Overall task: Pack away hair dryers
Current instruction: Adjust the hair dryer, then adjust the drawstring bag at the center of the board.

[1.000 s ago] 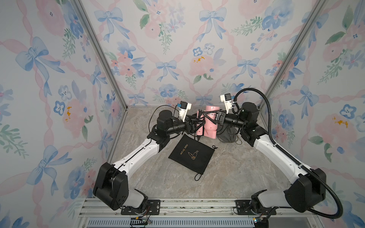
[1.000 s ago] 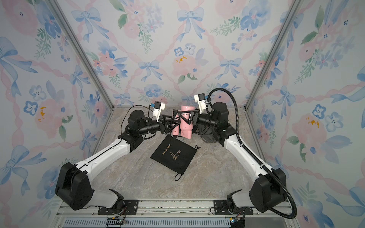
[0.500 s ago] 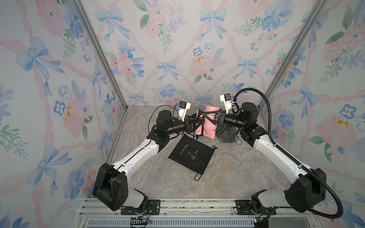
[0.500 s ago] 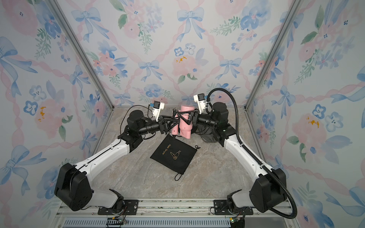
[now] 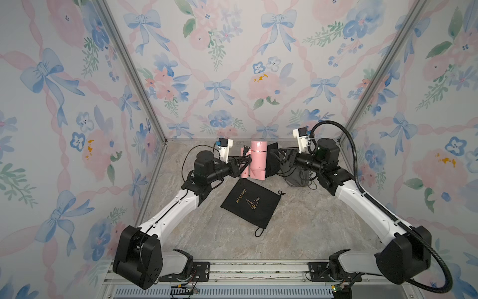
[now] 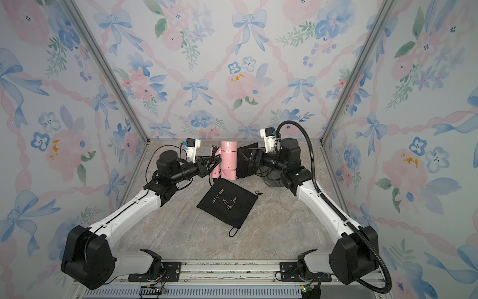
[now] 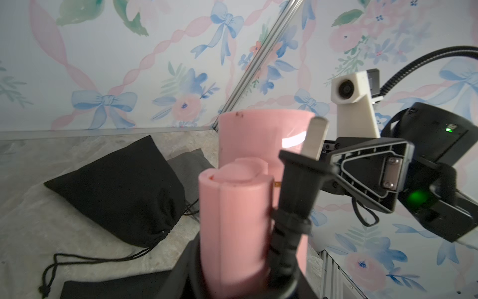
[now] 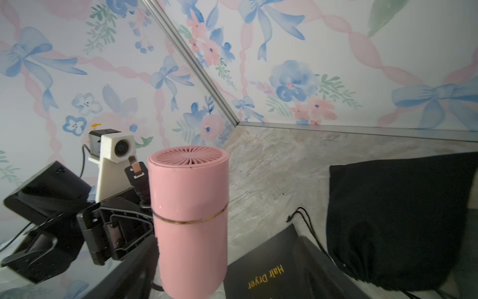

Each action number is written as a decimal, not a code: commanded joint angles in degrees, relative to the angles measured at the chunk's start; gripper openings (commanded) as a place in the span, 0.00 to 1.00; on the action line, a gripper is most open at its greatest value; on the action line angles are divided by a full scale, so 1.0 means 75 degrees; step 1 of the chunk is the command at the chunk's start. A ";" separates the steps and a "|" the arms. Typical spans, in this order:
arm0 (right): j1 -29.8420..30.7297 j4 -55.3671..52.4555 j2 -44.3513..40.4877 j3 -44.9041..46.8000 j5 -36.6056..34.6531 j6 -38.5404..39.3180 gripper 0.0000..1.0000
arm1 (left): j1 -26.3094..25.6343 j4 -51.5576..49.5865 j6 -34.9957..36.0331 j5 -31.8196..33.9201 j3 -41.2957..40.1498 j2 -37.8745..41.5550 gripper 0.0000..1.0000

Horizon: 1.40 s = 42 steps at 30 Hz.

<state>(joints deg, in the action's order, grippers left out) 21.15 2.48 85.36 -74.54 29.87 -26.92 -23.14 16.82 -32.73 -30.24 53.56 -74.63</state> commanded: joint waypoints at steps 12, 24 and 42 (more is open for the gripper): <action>0.1348 -0.2546 -0.1198 0.2493 -0.2838 -0.0104 0.80 | 0.0350 -0.1737 0.0466 0.2126 -0.0004 0.1105 0.09; 0.3603 -0.2284 -0.0431 0.3245 -0.3758 -0.1471 0.77 | 0.0615 -0.2421 0.0652 0.2284 0.0482 0.1341 0.10; 0.4977 -0.0789 0.2845 0.1904 -0.3200 -0.2294 0.75 | 0.1736 -0.2749 0.0681 0.1200 0.1436 0.0879 0.12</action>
<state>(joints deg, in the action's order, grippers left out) 56.99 -7.31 102.13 -56.95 4.16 -42.68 -11.51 -6.92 -28.10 -18.26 61.52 -68.34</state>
